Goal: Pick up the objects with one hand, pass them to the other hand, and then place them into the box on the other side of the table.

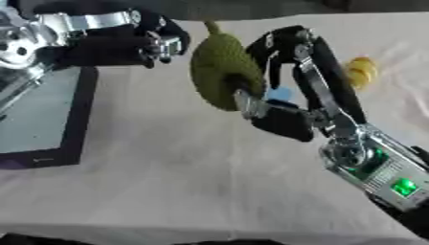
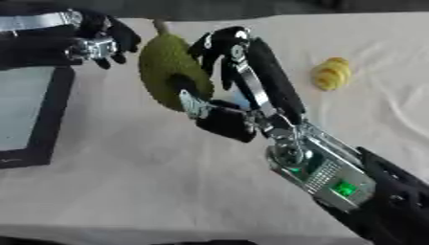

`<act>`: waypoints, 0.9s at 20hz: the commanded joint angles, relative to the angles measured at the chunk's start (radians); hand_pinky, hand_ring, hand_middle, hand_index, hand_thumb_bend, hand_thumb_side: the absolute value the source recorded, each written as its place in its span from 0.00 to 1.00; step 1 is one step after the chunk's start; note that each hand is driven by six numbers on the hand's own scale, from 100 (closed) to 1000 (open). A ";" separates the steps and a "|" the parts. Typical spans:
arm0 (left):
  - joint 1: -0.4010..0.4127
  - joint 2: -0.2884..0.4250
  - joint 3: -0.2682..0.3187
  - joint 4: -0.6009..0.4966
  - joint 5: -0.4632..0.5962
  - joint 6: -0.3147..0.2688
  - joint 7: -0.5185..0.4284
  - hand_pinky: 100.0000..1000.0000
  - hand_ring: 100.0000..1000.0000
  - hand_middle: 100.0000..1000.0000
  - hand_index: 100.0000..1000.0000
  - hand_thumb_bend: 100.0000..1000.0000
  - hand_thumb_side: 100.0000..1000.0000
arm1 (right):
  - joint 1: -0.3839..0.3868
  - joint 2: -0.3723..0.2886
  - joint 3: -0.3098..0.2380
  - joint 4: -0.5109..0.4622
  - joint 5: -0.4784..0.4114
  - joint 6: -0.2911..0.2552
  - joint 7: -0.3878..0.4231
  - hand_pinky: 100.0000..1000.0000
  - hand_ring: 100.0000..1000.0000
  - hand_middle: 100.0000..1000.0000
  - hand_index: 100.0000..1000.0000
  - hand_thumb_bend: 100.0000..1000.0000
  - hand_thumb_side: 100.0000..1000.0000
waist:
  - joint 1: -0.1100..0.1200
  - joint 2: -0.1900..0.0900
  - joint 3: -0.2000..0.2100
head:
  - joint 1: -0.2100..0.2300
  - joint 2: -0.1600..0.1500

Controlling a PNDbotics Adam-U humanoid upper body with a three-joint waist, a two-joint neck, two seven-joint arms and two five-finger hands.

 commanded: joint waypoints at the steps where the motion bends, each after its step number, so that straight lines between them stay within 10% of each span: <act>1: -0.015 0.016 0.010 -0.007 -0.016 -0.024 -0.027 0.79 0.79 0.77 0.85 0.01 0.89 | -0.020 -0.003 -0.004 -0.015 0.011 -0.002 0.004 0.13 0.41 0.25 0.39 0.00 0.00 | 0.001 -0.016 0.003 | -0.005 0.000; 13: 0.022 0.034 0.052 0.021 -0.039 -0.150 -0.114 0.83 0.81 0.77 0.84 0.21 0.82 | -0.018 0.002 0.006 -0.015 0.007 -0.012 0.004 0.12 0.41 0.25 0.39 0.00 0.00 | -0.003 -0.010 0.005 | -0.009 0.004; 18: 0.022 0.028 0.055 0.047 -0.033 -0.203 -0.120 0.83 0.81 0.75 0.84 0.09 0.48 | -0.023 0.007 0.006 -0.015 -0.002 -0.018 0.001 0.12 0.41 0.24 0.39 0.00 0.00 | -0.005 -0.009 0.004 | -0.010 0.006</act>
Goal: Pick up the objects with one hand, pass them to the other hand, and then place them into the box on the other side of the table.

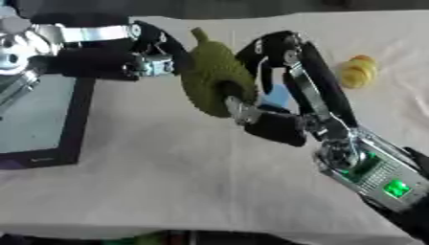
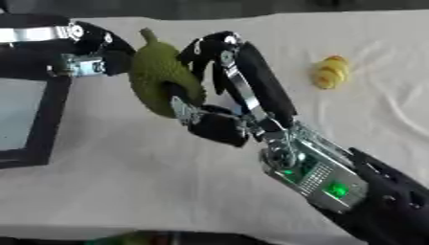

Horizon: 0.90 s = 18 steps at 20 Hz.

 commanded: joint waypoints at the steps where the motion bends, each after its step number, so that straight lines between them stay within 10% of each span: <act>1: -0.015 0.023 0.016 0.010 0.000 -0.027 -0.001 0.83 0.81 0.75 0.84 0.10 0.45 | -0.021 0.004 -0.006 -0.015 -0.007 -0.007 -0.001 0.12 0.41 0.24 0.39 0.00 0.00 | 0.000 -0.013 0.000 | -0.001 0.005; 18: -0.034 -0.008 -0.026 0.016 -0.105 -0.010 0.088 0.86 0.85 0.76 0.87 0.22 0.32 | -0.036 0.016 -0.005 -0.015 -0.019 0.019 -0.017 0.09 0.39 0.23 0.37 0.00 0.00 | -0.001 -0.003 0.000 | -0.014 0.001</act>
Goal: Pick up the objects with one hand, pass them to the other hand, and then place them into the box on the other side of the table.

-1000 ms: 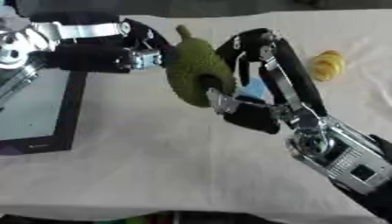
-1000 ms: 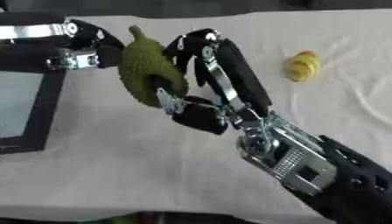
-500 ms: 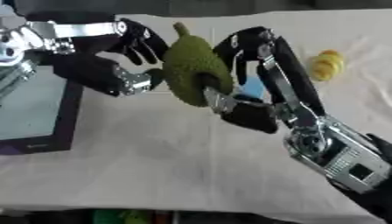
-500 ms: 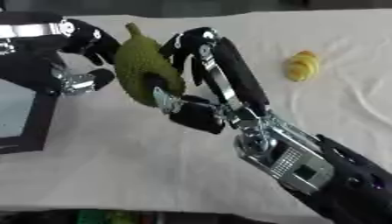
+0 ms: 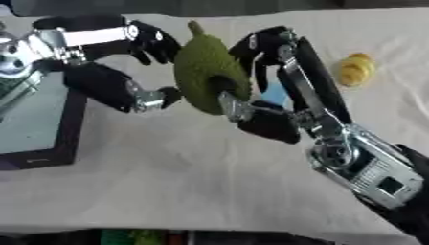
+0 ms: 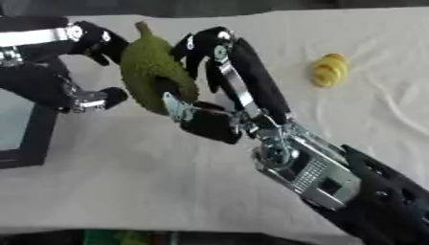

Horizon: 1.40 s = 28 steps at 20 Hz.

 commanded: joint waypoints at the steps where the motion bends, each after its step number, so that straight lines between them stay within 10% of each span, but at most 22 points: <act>1: -0.021 0.008 0.004 -0.005 0.002 0.005 0.040 0.86 0.85 0.76 0.87 0.22 0.32 | -0.022 0.001 -0.005 -0.015 0.003 0.000 -0.004 0.09 0.39 0.23 0.37 0.00 0.00 | 0.000 -0.014 0.001 | -0.005 0.000; 16: -0.007 0.024 0.021 -0.016 0.018 0.016 0.098 0.89 0.87 0.77 0.88 0.28 0.38 | 0.005 -0.013 0.003 -0.015 0.005 -0.036 -0.029 0.09 0.39 0.23 0.37 0.00 0.00 | -0.002 -0.012 0.005 | -0.008 0.021; 28: -0.012 0.007 0.011 0.034 0.070 -0.087 -0.009 0.93 0.88 0.78 0.88 0.25 0.51 | 0.004 -0.012 0.010 -0.015 0.005 -0.053 -0.022 0.08 0.39 0.23 0.37 0.00 0.00 | -0.003 -0.010 0.003 | -0.011 0.028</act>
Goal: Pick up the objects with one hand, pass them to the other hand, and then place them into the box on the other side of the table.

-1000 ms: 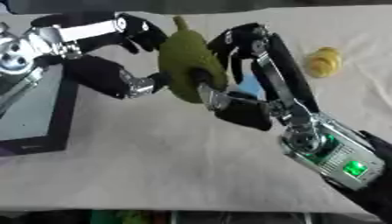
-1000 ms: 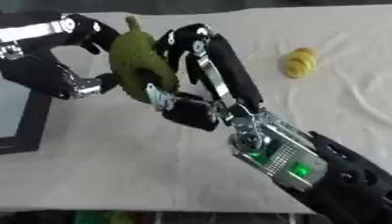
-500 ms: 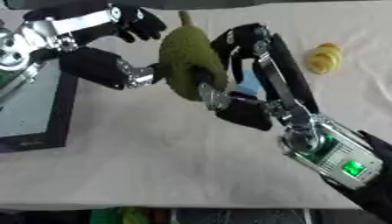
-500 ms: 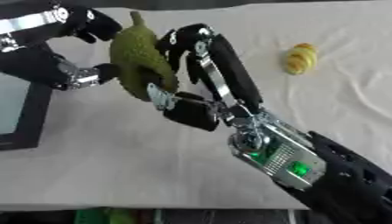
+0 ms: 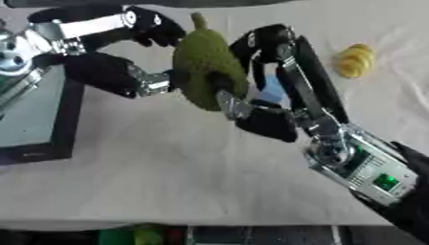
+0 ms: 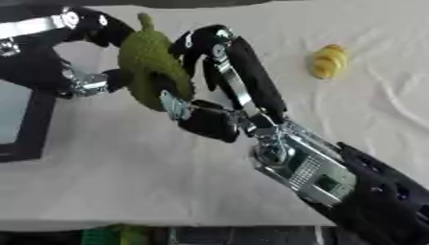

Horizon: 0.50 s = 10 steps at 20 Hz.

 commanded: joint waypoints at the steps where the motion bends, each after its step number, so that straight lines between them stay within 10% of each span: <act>1: -0.018 0.007 0.013 0.021 0.018 -0.030 -0.023 0.93 0.88 0.77 0.88 0.24 0.52 | -0.015 -0.012 -0.003 -0.015 0.003 -0.013 0.002 0.08 0.39 0.23 0.37 0.00 0.00 | -0.001 -0.016 0.001 | -0.003 0.002; 10: -0.029 -0.015 0.013 0.077 0.065 -0.102 -0.053 0.94 0.88 0.77 0.87 0.24 0.56 | -0.014 -0.010 -0.002 -0.015 -0.011 -0.050 0.031 0.08 0.39 0.23 0.37 0.00 0.00 | -0.001 -0.014 0.001 | -0.002 0.004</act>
